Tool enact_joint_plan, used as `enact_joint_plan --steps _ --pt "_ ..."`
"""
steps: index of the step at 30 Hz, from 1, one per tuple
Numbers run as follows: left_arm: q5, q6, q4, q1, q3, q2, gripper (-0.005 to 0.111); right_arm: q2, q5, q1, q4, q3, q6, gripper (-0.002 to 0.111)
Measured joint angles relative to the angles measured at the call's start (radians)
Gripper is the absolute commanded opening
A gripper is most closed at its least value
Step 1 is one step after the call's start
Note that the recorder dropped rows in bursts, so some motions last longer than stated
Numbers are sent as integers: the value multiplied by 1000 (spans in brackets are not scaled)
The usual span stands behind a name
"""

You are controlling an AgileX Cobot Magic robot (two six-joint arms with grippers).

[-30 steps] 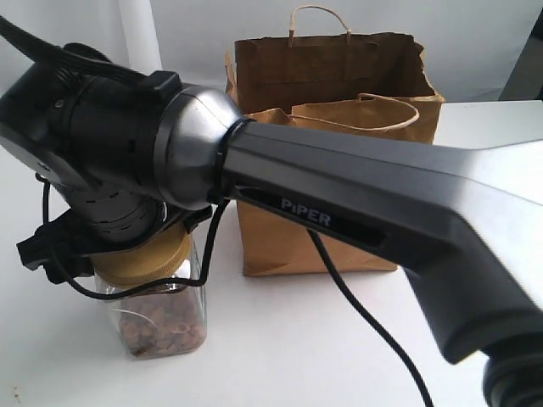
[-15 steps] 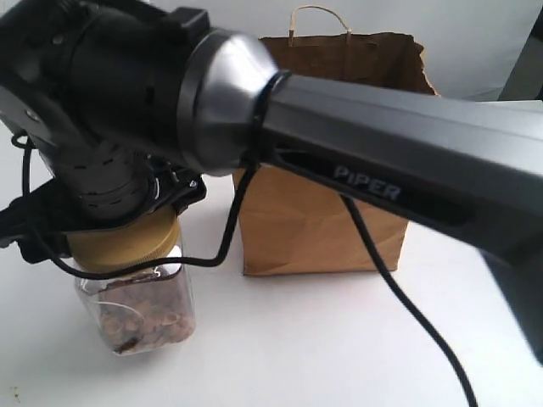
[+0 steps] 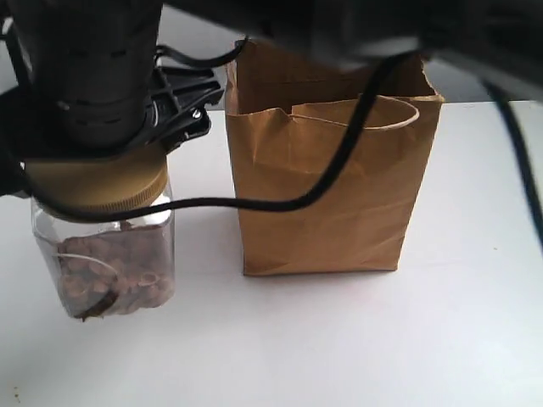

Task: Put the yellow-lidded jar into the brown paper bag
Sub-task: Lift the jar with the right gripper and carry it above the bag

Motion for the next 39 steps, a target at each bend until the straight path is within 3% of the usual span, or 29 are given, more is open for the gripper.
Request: enact_joint_plan --steps 10,25,39 --pt "0 0 0 0 0 0 1 -188 1 0 -80 0 -23 0" --pt "0 0 0 0 0 0 1 -367 -81 -5 -484 0 25 0" --pt "0 0 0 0 0 0 1 -365 -154 -224 -513 0 45 0"
